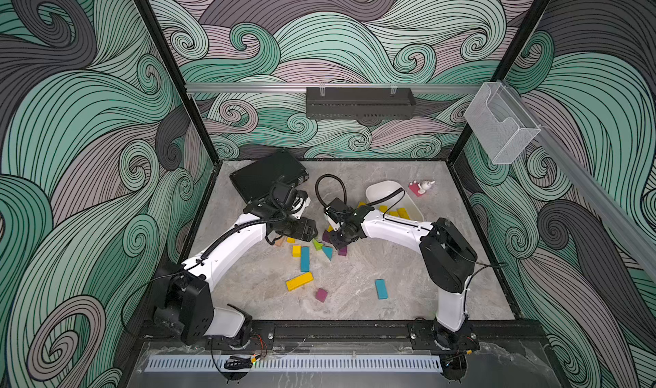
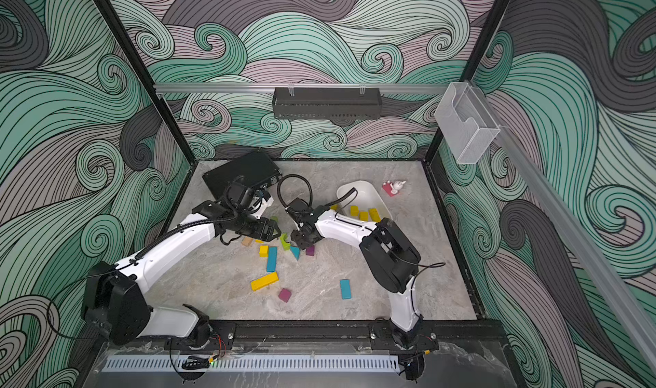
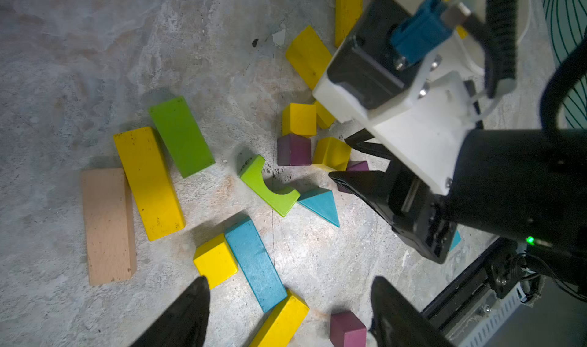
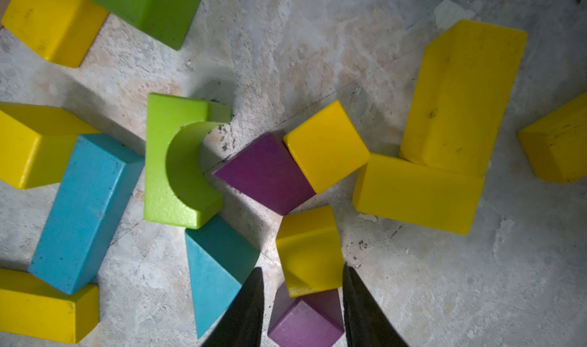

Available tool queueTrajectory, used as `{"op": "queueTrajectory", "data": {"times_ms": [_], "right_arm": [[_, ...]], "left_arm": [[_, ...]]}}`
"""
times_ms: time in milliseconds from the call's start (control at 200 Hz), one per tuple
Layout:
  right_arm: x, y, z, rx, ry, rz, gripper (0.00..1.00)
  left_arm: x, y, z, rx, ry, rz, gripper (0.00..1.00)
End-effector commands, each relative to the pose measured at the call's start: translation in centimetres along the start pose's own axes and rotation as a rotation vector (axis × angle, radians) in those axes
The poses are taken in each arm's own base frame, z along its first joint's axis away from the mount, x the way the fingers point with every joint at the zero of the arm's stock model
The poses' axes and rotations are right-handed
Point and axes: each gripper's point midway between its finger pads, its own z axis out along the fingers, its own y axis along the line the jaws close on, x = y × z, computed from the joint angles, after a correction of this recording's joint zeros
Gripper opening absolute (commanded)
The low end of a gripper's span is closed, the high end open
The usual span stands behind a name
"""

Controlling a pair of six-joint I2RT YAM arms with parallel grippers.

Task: Pick out the yellow building blocks
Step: Pick up the building block from the center of the board.

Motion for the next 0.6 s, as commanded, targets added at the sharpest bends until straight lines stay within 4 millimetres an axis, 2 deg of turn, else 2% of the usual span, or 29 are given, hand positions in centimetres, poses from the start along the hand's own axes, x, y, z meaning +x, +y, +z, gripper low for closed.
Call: {"op": "queueTrajectory", "data": {"times_ms": [0,595], "right_arm": [[-0.2,-0.2,0.0,0.022,0.005,-0.009,0.41],[0.2,-0.4,1.0,0.037,0.028,-0.011,0.42]], "left_arm": [[-0.7,-0.3,-0.8,0.015,-0.021,-0.01,0.79],[-0.7,-0.2,-0.6,0.018,-0.017,-0.018,0.79]]}}
